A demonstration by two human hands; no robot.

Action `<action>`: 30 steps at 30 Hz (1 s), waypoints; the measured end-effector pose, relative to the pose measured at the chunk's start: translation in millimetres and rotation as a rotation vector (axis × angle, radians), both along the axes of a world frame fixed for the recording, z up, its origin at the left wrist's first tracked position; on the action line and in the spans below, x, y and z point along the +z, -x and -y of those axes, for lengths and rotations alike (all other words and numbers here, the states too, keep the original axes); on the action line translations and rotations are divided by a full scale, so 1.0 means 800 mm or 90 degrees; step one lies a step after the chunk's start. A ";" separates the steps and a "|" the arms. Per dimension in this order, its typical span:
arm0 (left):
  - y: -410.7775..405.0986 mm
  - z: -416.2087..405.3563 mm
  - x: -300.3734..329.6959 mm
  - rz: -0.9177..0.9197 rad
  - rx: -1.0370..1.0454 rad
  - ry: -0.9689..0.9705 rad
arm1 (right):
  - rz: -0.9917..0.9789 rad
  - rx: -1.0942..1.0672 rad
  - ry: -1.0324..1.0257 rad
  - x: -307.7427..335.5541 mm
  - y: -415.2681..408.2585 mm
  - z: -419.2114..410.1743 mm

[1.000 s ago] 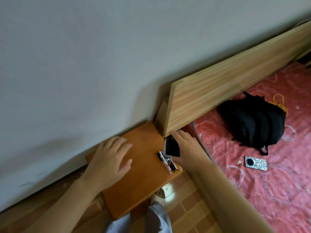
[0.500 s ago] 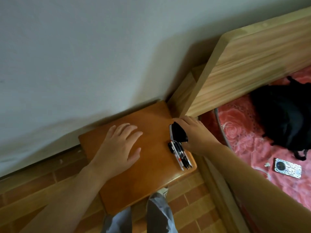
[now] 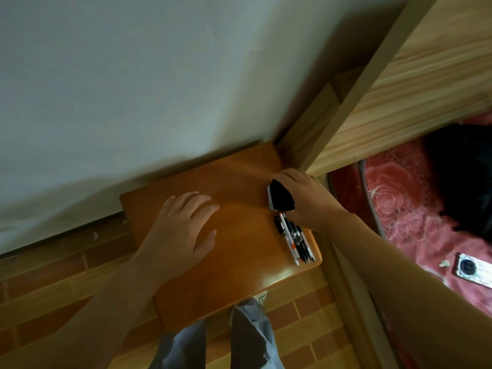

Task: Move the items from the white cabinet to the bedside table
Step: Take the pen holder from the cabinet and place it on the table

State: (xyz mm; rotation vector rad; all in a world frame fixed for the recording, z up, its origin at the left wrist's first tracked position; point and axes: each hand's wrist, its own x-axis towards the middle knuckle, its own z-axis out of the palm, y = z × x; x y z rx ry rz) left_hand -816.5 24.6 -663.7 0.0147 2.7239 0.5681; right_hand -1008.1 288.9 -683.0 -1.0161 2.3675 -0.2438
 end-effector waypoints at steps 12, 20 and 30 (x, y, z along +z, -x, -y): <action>0.008 -0.016 0.005 -0.012 0.012 -0.010 | 0.016 -0.015 0.027 -0.013 -0.002 0.006; 0.010 -0.028 0.005 -0.010 0.008 -0.014 | -0.014 0.004 0.028 -0.016 -0.009 -0.006; 0.014 -0.042 0.006 -0.017 0.004 -0.014 | -0.005 -0.054 0.085 -0.017 -0.024 -0.011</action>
